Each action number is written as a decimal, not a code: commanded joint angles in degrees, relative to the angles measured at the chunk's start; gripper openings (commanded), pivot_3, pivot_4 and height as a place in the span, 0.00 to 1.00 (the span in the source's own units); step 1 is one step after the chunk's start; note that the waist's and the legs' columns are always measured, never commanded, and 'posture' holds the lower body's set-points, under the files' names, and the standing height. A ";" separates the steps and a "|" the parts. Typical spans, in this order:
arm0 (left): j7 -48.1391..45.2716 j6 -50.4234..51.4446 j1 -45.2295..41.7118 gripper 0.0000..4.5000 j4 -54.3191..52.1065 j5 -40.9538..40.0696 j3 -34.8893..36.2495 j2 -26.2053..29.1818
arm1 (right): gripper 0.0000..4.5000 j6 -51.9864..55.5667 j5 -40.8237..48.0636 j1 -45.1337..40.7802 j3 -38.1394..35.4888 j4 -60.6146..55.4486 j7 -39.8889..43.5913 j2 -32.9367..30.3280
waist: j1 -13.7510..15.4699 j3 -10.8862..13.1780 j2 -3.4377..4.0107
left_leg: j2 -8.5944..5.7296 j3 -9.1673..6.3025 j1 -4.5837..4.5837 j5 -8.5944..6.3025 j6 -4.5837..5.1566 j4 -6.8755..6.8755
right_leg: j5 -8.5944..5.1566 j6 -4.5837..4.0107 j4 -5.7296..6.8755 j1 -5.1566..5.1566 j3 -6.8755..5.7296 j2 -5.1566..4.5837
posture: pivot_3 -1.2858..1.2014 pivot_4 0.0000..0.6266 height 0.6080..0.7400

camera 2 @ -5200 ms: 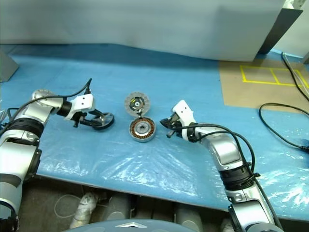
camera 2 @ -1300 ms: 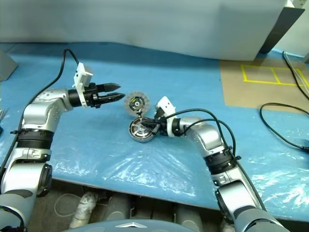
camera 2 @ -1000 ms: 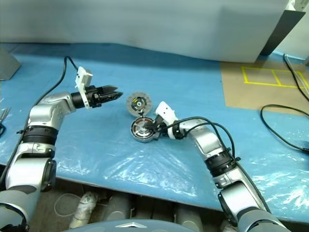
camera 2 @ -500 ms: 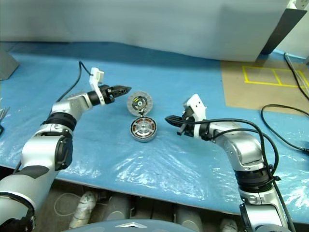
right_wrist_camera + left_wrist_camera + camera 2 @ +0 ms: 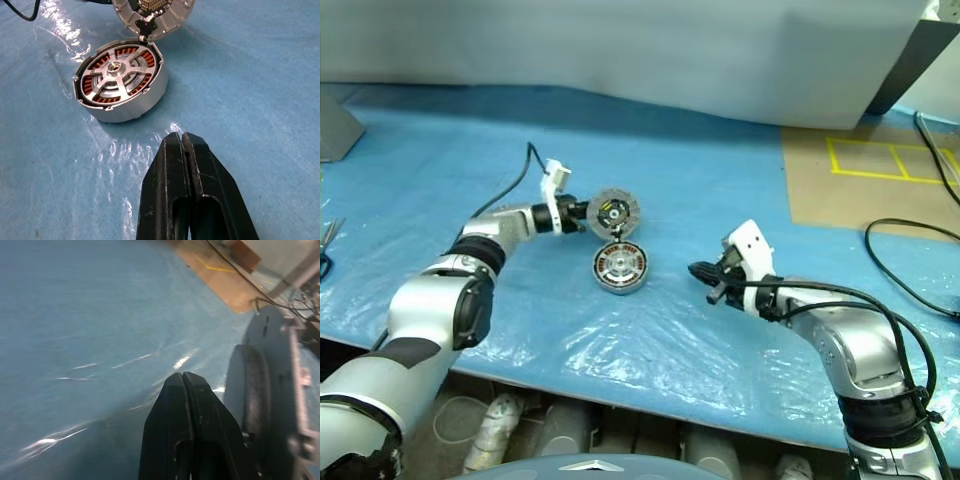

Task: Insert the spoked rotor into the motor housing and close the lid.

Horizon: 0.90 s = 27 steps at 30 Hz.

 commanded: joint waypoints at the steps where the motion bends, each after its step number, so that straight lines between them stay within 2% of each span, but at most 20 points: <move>1: -5.80 -1.64 -2.57 0.01 -2.82 0.53 -0.72 -0.47 | 0.00 -0.13 1.09 0.09 -0.77 -2.90 -0.69 -0.69 | -0.02 0.00 0.00 | 0.00 -0.01 0.00 0.00 0.00 0.00 | 0.00 0.00 -0.01 0.00 0.00 0.00 | 0.52 0.24 1.00; 7: -15.08 0.19 -5.41 0.01 -7.33 -1.26 -0.25 -0.47 | 0.00 -0.51 1.03 -0.63 0.11 -2.23 -0.96 -0.72 | 0.02 0.02 0.00 | 0.01 -0.06 -0.03 0.00 0.00 -0.01 | -0.01 -0.01 -0.03 0.00 -0.05 -0.01 | 0.52 0.24 1.00; 11: -23.20 1.92 -2.91 0.01 -15.13 -0.78 -4.25 -1.08 | 0.00 -0.58 0.93 -1.68 0.73 -1.27 -1.10 -0.38 | 0.00 0.02 0.01 | 0.01 -0.04 -0.02 0.00 0.01 -0.06 | -0.05 -0.08 -0.07 0.01 -0.05 -0.02 | 0.52 0.24 1.00; 14: -24.11 1.46 4.27 0.01 -25.82 -1.96 -13.61 0.25 | 0.00 -0.96 0.54 -2.49 1.34 -0.47 -1.18 -0.41 | -0.15 0.00 0.05 | 0.02 -0.02 0.02 0.00 0.01 -0.10 | -0.08 -0.13 -0.07 0.03 -0.03 -0.02 | 0.52 0.24 1.00; 16: -24.17 0.60 7.24 0.01 -29.41 -2.03 -16.47 0.95 | 0.00 -1.15 0.34 -2.78 1.58 -0.11 -1.39 -0.29 | -0.25 0.01 0.07 | 0.04 0.00 0.03 0.00 0.01 -0.12 | -0.07 -0.13 -0.05 0.02 -0.05 -0.01 | 0.52 0.24 1.00; 21: -23.23 3.20 4.62 0.01 -27.91 -4.05 -12.44 1.48 | 0.00 -0.85 0.93 -1.88 1.29 -0.66 -2.24 0.22 | -0.05 0.09 0.09 | 0.10 -0.02 -0.12 0.01 0.03 0.04 | -0.12 -0.23 0.04 -0.06 -0.14 0.02 | 0.52 0.24 1.00; 27: -23.38 19.22 -0.21 0.01 -35.89 -15.53 -4.59 4.24 | 0.00 -1.06 1.02 -0.67 1.22 -0.60 -2.86 0.69 | -0.02 0.10 0.12 | 0.06 0.00 -0.08 0.01 0.02 0.05 | -0.14 -0.26 0.01 -0.02 -0.09 -0.01 | 0.52 0.24 1.00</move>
